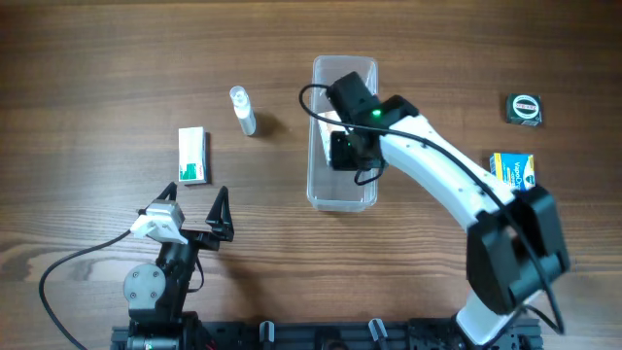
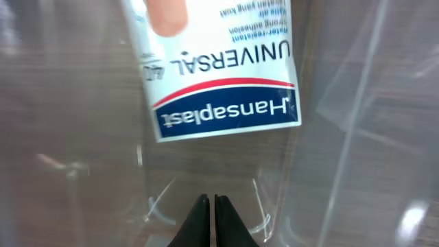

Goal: Pack container
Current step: 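Lower the Hansaplast box into the container and open the right gripper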

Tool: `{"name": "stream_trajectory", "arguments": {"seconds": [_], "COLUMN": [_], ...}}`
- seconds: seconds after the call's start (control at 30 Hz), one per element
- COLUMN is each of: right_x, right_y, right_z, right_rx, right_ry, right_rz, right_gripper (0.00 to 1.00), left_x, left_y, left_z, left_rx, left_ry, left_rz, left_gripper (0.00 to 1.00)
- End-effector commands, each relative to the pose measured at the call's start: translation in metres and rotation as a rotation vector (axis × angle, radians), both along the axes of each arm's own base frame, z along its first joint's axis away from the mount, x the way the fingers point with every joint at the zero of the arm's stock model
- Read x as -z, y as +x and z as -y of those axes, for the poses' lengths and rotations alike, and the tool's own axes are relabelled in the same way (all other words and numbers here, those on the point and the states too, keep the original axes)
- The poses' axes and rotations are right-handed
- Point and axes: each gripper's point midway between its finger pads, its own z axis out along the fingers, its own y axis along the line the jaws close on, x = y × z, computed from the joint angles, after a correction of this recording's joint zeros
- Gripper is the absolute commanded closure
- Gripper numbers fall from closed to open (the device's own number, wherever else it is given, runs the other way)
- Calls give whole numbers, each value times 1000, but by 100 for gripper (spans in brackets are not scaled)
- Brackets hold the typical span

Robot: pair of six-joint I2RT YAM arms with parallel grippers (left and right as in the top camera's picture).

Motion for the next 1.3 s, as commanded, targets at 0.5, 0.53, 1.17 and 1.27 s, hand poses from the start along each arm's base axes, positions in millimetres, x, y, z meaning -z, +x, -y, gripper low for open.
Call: {"name": "stream_trajectory", "arguments": {"seconds": [0.5, 0.53, 1.17, 1.27], "right_x": [54, 54, 47, 44], "right_y": [9, 11, 47, 54], "right_z": [-7, -8, -10, -11], "right_rx": [45, 45, 41, 40], "right_ry": [-25, -20, -35, -34], "right_rz": [-64, -57, 109, 140], "right_gripper": [96, 96, 96, 96], "left_x": [2, 2, 2, 2], "left_y": [0, 0, 0, 0], "left_z": [-3, -3, -3, -3], "left_rx": [-15, -15, -15, -15], "left_ry": [16, 16, 16, 16], "left_rz": [-1, -1, -1, -1], "left_gripper": [0, 0, 0, 0]}}
